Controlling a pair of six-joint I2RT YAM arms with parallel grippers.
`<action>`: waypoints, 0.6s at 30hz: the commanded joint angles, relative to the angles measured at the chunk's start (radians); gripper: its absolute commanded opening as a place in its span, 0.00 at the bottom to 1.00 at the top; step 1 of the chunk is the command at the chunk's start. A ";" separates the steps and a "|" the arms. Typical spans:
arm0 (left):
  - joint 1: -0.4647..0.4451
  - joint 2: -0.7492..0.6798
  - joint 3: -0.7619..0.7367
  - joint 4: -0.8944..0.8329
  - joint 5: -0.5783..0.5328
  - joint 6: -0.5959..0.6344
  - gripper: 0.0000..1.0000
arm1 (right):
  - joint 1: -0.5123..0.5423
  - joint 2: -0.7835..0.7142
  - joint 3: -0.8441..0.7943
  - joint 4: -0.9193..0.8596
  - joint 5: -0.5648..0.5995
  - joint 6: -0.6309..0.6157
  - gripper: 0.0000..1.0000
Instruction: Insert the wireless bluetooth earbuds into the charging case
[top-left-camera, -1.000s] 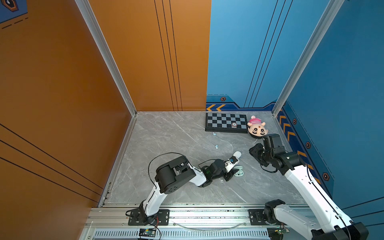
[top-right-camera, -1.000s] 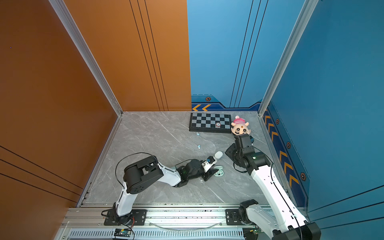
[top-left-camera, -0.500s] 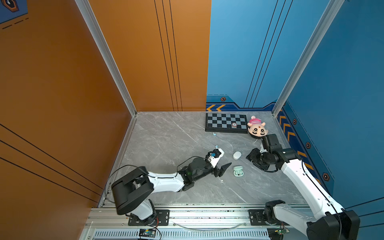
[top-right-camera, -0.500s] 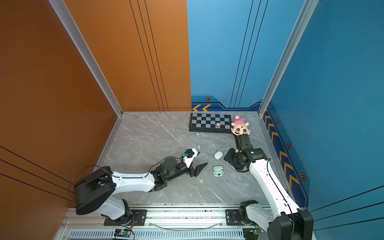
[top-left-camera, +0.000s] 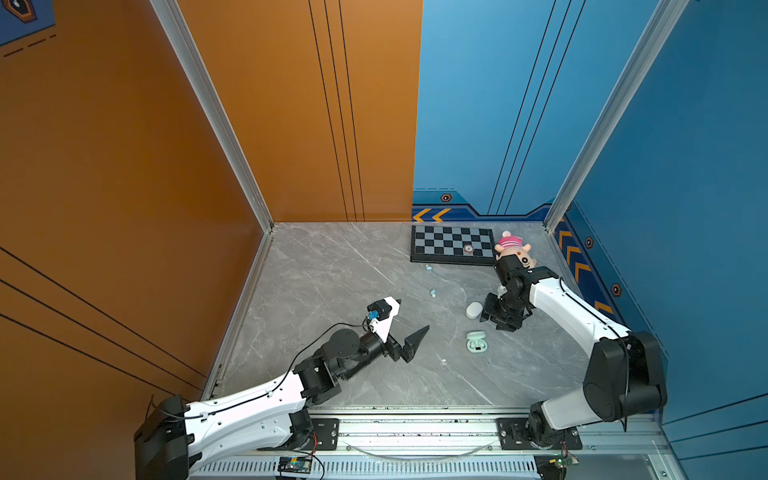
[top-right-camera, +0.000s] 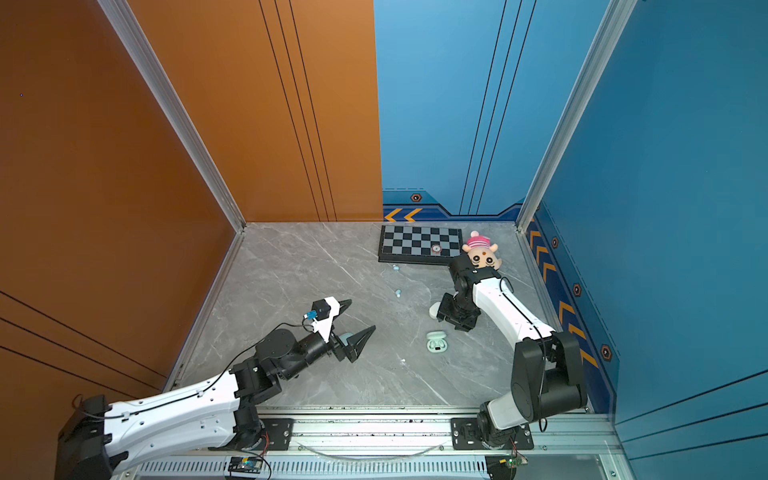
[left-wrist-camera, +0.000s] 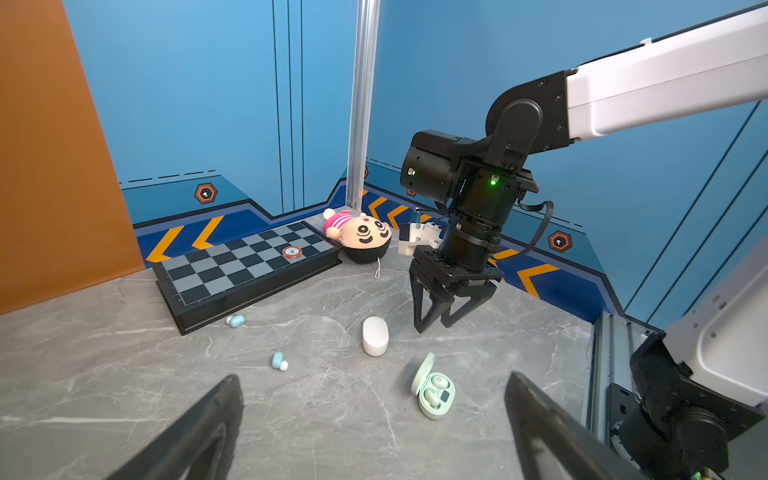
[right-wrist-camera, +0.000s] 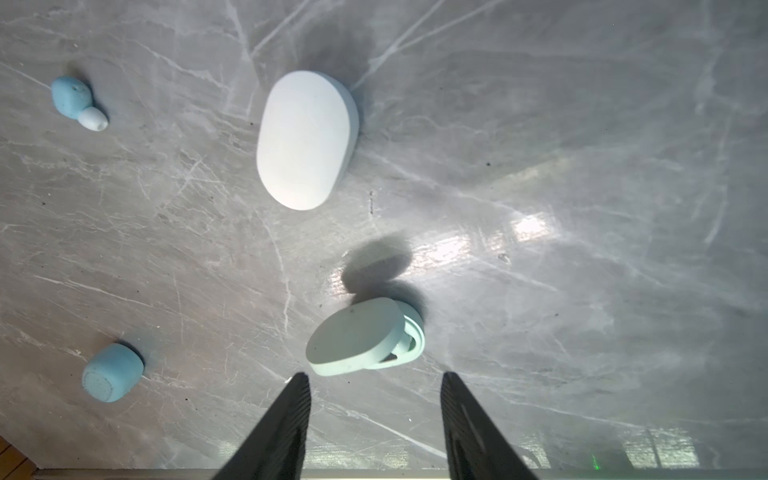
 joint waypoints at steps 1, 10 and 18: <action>-0.007 -0.027 -0.036 -0.059 -0.088 -0.042 0.98 | 0.012 0.063 0.041 -0.051 0.042 -0.066 0.54; -0.006 -0.025 -0.037 -0.059 -0.111 -0.047 0.98 | 0.085 0.145 0.050 -0.115 0.165 -0.165 0.54; 0.004 -0.026 -0.039 -0.061 -0.133 -0.058 0.98 | 0.146 0.126 0.003 -0.137 0.200 -0.185 0.54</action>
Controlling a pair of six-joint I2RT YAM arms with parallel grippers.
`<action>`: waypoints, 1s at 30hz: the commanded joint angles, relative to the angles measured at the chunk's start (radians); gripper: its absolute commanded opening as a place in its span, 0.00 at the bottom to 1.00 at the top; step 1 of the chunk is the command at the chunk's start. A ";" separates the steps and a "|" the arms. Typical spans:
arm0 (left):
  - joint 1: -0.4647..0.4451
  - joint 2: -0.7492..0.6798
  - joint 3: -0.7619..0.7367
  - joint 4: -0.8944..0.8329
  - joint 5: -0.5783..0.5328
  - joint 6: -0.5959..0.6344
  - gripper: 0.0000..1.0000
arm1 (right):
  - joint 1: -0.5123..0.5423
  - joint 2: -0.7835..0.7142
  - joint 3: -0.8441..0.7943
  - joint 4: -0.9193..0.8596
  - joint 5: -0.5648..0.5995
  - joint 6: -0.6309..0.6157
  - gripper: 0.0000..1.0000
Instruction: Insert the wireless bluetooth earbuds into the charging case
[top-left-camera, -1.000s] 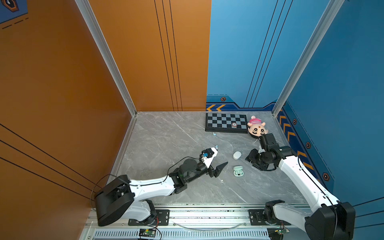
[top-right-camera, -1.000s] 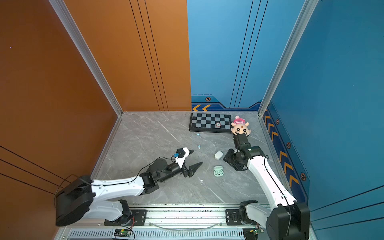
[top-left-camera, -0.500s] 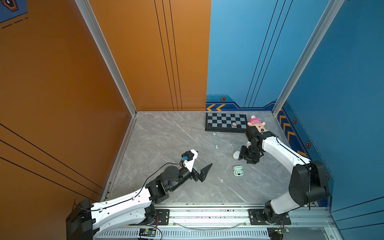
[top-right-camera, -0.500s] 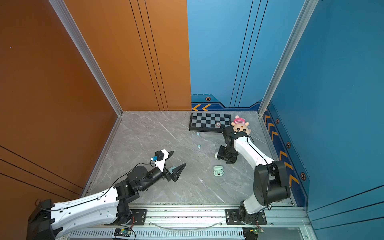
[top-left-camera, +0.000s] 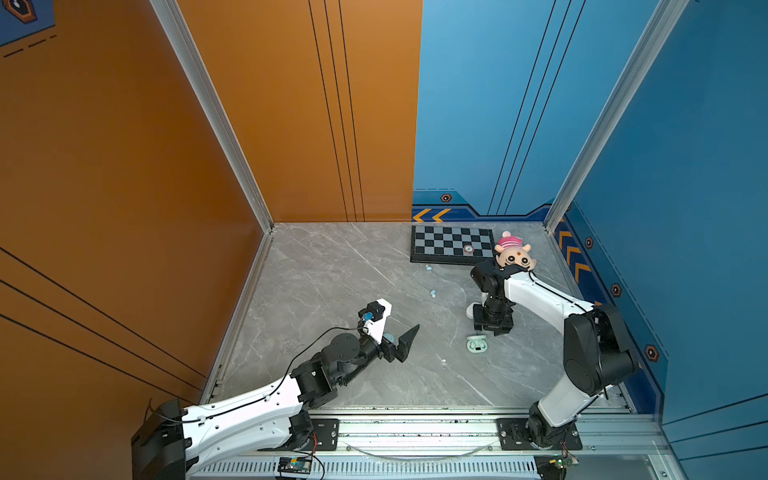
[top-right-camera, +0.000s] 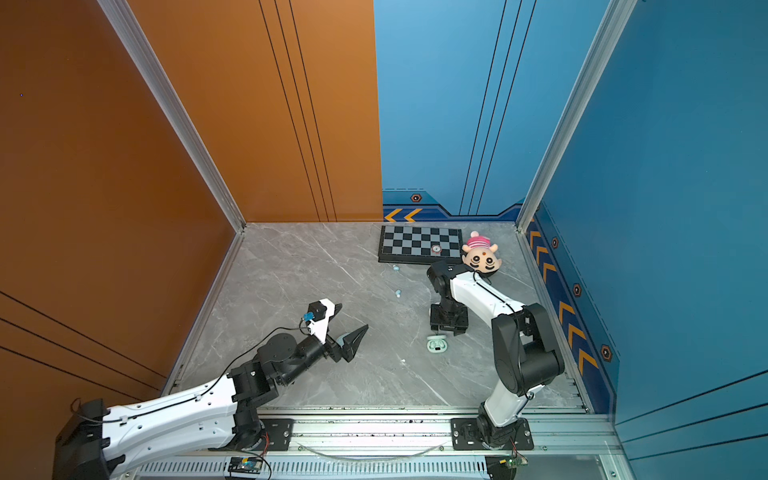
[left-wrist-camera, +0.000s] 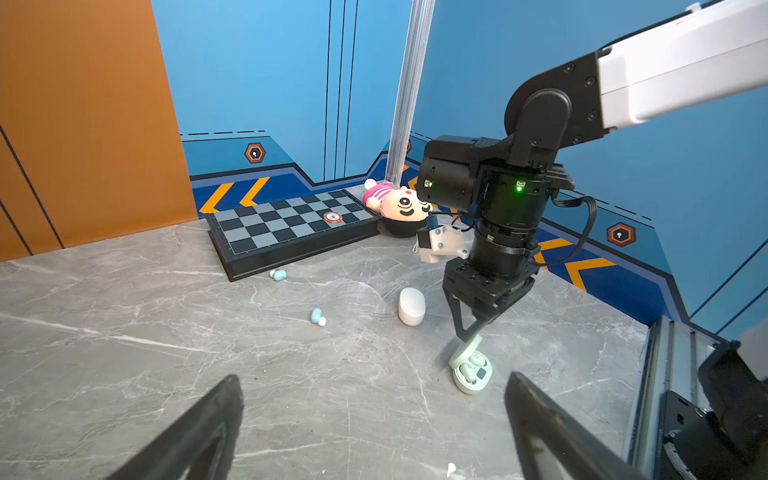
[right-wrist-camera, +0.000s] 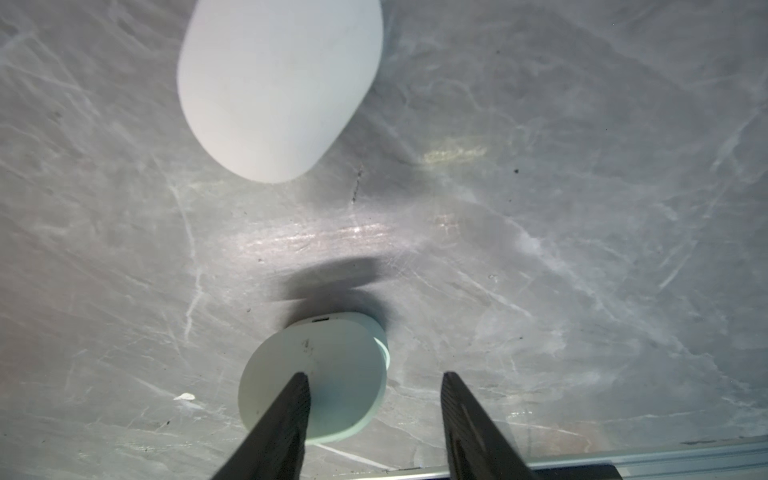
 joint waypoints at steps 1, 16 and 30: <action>0.005 -0.008 -0.006 -0.009 -0.022 -0.014 0.98 | 0.026 -0.019 -0.024 -0.054 0.049 -0.032 0.54; 0.008 -0.020 -0.012 -0.009 -0.045 -0.026 0.98 | 0.075 0.025 -0.076 -0.045 0.078 -0.079 0.54; 0.018 -0.086 0.016 -0.101 -0.103 -0.036 0.98 | 0.068 -0.027 -0.021 -0.043 0.040 -0.093 0.54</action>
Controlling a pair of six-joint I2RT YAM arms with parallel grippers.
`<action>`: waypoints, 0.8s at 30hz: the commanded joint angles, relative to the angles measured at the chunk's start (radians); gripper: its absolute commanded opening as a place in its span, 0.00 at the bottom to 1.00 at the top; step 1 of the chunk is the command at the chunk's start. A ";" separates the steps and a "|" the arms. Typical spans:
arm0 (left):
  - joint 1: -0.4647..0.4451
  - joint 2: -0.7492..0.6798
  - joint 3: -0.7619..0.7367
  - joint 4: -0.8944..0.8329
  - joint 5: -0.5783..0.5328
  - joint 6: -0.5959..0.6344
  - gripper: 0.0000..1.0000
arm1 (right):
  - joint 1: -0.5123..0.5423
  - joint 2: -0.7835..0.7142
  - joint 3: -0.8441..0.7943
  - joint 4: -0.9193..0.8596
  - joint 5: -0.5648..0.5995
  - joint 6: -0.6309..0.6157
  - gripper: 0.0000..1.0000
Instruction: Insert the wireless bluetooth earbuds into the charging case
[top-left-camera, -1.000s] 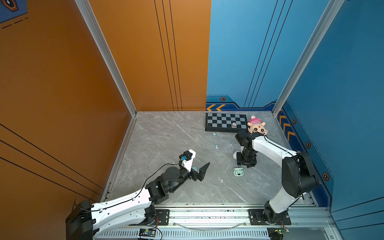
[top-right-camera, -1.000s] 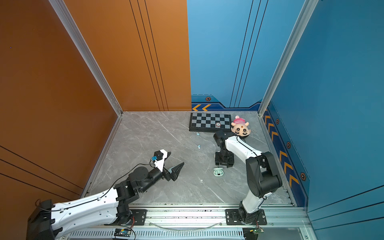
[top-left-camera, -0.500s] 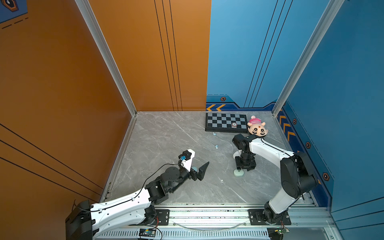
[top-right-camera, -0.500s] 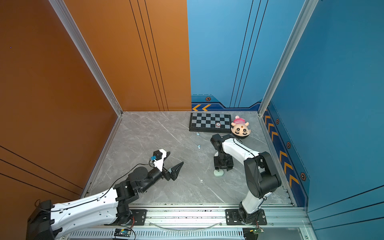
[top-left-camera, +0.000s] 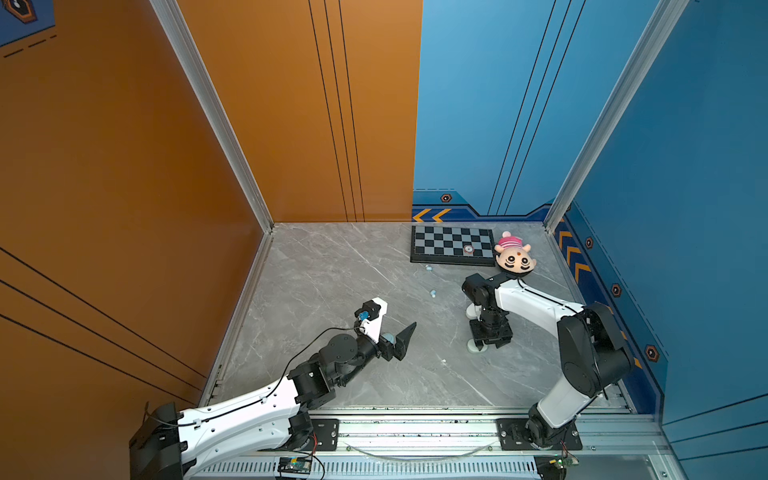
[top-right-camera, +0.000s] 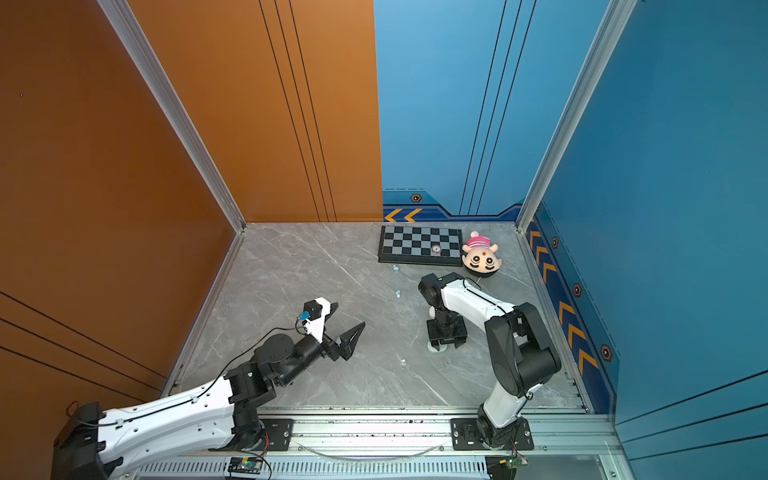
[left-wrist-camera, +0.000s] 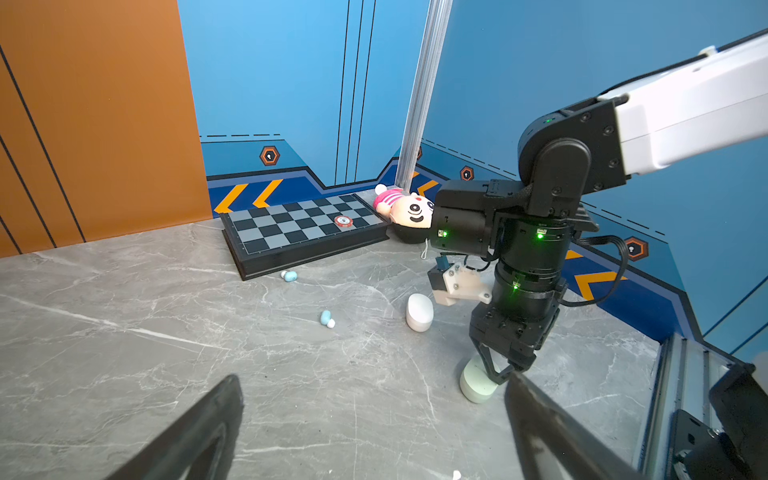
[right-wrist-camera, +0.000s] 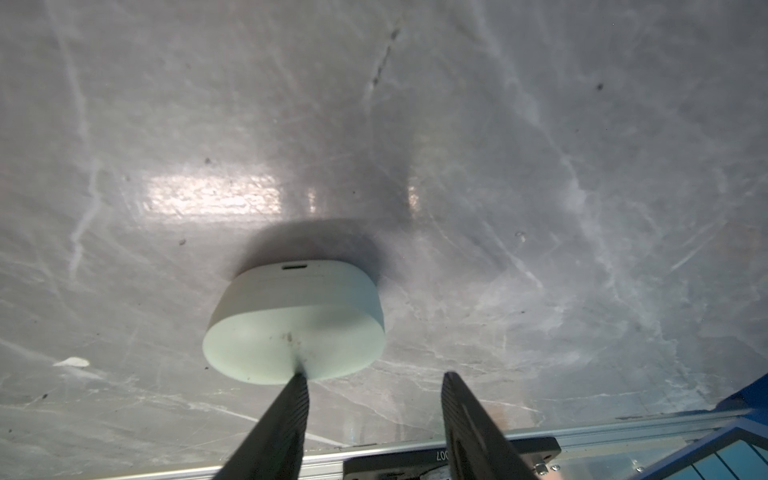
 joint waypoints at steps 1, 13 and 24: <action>0.021 -0.060 0.023 -0.096 -0.092 -0.045 0.98 | -0.002 -0.060 0.060 -0.010 -0.033 -0.002 0.54; 0.280 -0.405 0.022 -0.504 -0.070 -0.233 0.98 | 0.183 -0.119 0.310 0.187 -0.331 0.039 0.54; 0.519 -0.443 0.126 -0.947 0.084 -0.464 0.98 | 0.372 0.149 0.582 0.146 -0.162 0.125 0.53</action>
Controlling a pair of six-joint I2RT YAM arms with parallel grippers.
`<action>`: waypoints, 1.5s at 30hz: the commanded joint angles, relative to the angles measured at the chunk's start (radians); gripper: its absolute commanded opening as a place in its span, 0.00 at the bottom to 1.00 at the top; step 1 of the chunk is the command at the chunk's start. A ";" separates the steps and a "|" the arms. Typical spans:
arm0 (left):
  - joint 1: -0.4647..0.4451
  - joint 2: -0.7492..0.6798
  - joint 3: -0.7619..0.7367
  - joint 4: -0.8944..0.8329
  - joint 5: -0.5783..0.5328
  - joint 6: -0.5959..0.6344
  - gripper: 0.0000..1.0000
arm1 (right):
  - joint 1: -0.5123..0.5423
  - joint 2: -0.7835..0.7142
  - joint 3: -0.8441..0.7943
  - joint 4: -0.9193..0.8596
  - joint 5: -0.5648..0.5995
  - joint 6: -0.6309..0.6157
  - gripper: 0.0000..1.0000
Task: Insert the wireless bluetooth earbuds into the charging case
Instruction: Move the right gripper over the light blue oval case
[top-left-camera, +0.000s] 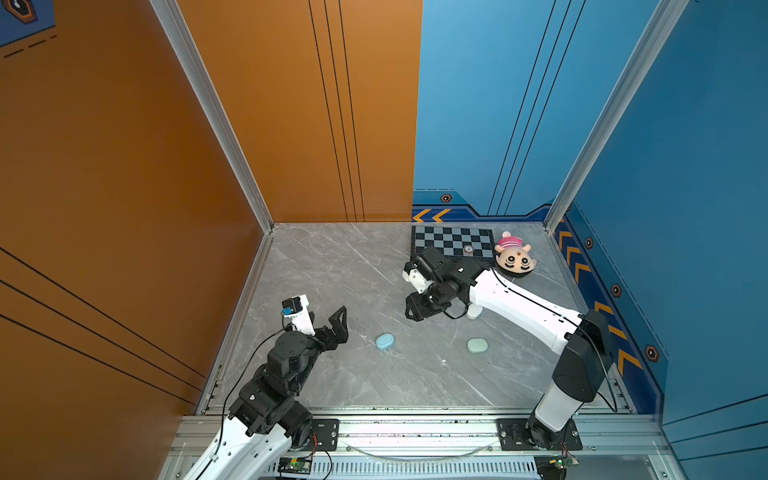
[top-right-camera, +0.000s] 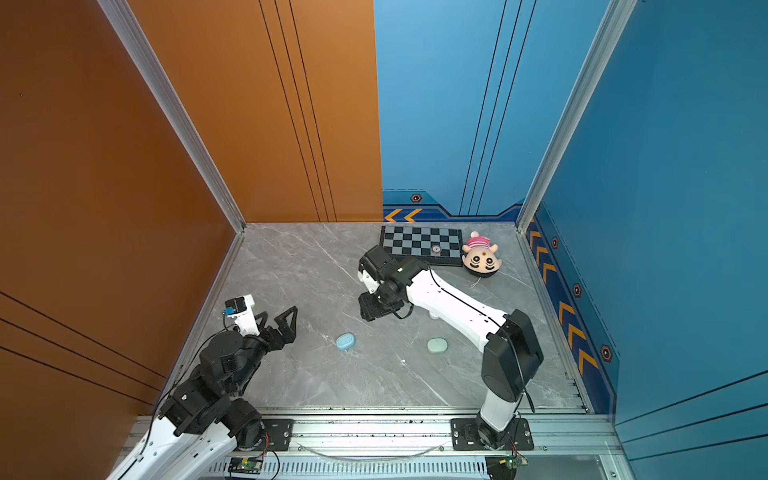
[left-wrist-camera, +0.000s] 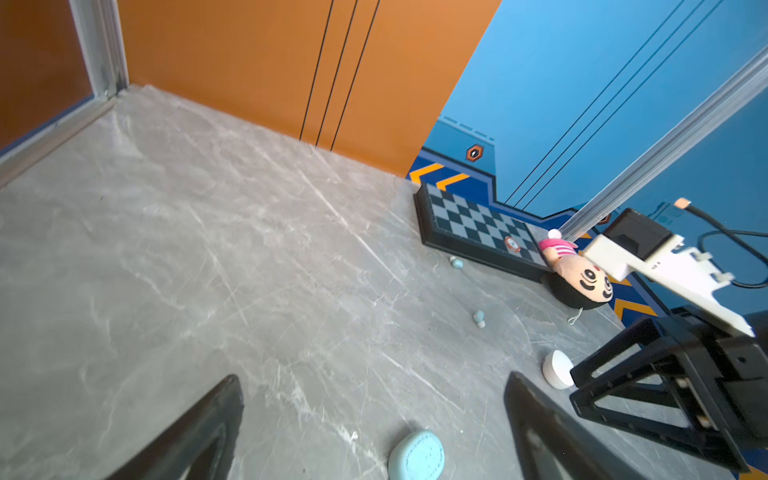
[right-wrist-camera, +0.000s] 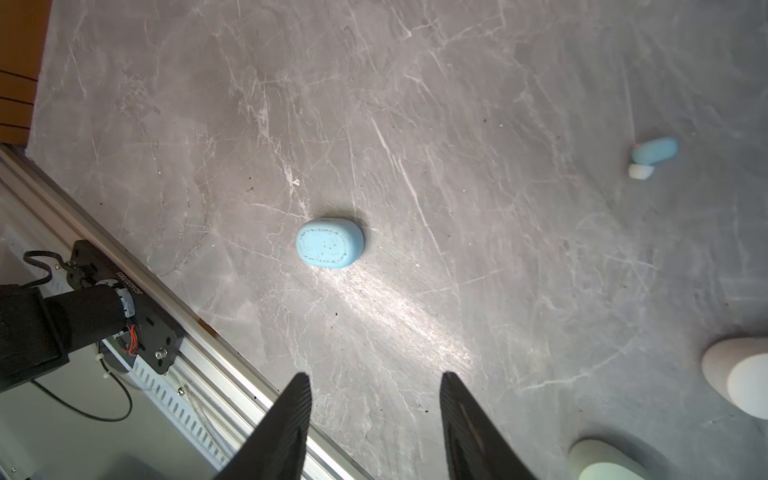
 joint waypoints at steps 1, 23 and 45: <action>0.038 0.008 0.052 -0.164 0.086 -0.101 0.98 | -0.005 0.091 0.099 -0.038 0.034 0.233 0.52; 0.081 0.140 0.001 -0.118 0.200 -0.071 0.98 | 0.171 0.174 -0.030 0.138 0.214 1.481 0.64; 0.087 -0.200 0.128 -0.366 0.200 0.169 0.98 | 0.143 0.291 0.278 -0.190 0.068 -0.970 0.62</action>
